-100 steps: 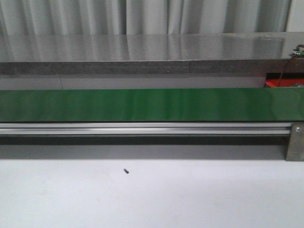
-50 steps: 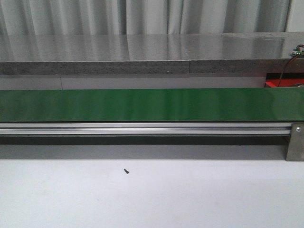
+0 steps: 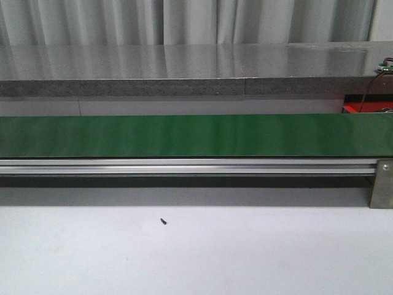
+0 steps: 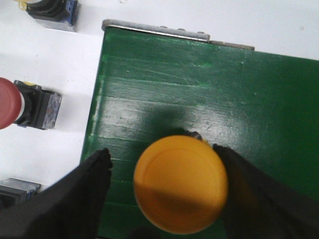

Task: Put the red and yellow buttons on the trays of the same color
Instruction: 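Lower the yellow button onto the green belt and open the left gripper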

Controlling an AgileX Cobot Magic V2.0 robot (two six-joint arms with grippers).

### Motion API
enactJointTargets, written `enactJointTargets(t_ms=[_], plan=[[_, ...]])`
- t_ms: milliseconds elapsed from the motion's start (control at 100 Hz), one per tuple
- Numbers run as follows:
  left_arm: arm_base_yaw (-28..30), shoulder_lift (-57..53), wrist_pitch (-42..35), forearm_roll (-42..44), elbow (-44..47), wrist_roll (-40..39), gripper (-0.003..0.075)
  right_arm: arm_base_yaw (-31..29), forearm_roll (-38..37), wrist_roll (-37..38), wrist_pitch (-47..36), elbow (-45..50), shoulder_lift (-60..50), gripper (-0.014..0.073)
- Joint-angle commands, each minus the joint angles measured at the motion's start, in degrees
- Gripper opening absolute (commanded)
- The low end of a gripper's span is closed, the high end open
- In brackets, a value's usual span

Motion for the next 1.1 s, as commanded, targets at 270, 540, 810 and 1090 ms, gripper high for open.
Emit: enactJointTargets(t_ms=[270, 540, 810, 1090], plan=[[-0.34, -2.65, -0.27, -4.81, -11.5, 1.65, 0.0496, -0.02, 0.2, -0.12, -4.41, -1.09, -0.8, -0.0068], [0.06, -3.27, 2.43, -7.28, -14.37, 3.09, 0.0496, -0.02, 0.2, -0.12, -4.41, -1.09, -0.8, -0.0068], [5.18, -4.11, 4.14, -7.17, -12.51, 2.34, 0.0496, -0.02, 0.2, -0.12, -4.41, -1.09, -0.8, -0.0068], [13.53, -5.77, 3.76, -4.77, -1.67, 2.34, 0.0496, -0.02, 0.2, -0.12, -4.41, -1.09, -0.8, -0.0068]])
